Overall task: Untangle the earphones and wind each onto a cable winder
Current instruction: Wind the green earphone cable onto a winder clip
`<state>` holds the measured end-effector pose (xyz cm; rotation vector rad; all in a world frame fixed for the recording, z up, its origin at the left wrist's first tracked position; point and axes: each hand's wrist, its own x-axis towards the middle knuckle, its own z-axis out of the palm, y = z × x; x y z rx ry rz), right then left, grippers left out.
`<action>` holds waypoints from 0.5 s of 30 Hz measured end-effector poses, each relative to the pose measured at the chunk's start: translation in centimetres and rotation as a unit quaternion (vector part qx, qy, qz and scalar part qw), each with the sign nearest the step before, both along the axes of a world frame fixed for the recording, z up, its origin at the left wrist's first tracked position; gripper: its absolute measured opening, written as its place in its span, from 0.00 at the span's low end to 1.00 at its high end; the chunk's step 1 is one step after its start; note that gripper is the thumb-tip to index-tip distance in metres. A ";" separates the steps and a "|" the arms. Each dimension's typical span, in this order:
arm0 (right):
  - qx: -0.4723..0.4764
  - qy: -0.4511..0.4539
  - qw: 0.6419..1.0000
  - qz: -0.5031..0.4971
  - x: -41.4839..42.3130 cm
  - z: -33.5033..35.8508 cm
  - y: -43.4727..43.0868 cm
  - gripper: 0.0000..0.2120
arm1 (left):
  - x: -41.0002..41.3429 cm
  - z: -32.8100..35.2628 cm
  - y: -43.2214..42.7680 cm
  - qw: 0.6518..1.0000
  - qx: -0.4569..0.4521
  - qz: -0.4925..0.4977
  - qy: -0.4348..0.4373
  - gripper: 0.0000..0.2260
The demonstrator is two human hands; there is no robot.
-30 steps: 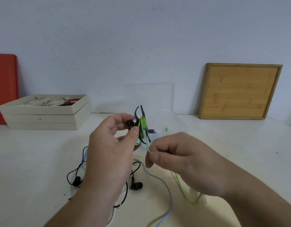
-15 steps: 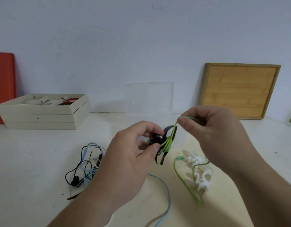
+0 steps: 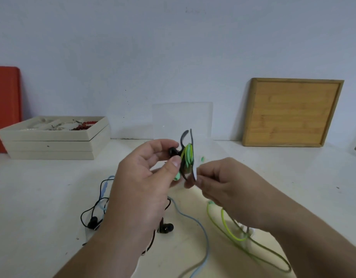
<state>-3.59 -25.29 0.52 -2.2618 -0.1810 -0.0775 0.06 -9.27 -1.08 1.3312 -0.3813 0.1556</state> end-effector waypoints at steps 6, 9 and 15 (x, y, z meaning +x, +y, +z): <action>0.012 0.037 0.996 0.083 -0.3 -0.2 -0.1 0.10 | 0.3 0.0 0.1 0.998 0.002 0.068 0.005 0.09; 0.032 0.045 0.991 0.124 -0.4 -0.3 0.0 0.09 | 0.3 0.0 0.1 0.997 -0.009 0.077 0.024 0.10; 0.129 0.050 0.978 0.157 -0.7 0.5 -0.8 0.07 | 0.3 0.0 0.7 0.983 0.133 0.117 -0.056 0.13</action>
